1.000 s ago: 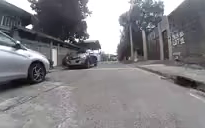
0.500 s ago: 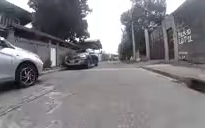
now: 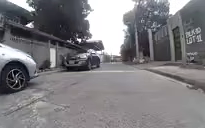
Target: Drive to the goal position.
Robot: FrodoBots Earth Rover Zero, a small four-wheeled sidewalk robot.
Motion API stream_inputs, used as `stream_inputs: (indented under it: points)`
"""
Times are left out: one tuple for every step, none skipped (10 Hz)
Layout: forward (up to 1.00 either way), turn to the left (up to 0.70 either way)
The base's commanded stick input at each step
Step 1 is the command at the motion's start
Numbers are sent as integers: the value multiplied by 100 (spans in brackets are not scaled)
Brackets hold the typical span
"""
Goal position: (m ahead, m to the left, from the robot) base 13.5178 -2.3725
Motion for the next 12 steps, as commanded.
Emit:
stream_inputs:
  points:
    - [100,3]
    - [100,3]
    - [100,3]
    - [100,3]
    - [100,3]
    - [100,3]
    - [100,3]
    - [100,3]
    - [100,3]
    - [100,3]
    - [74,3]
    - [92,-28]
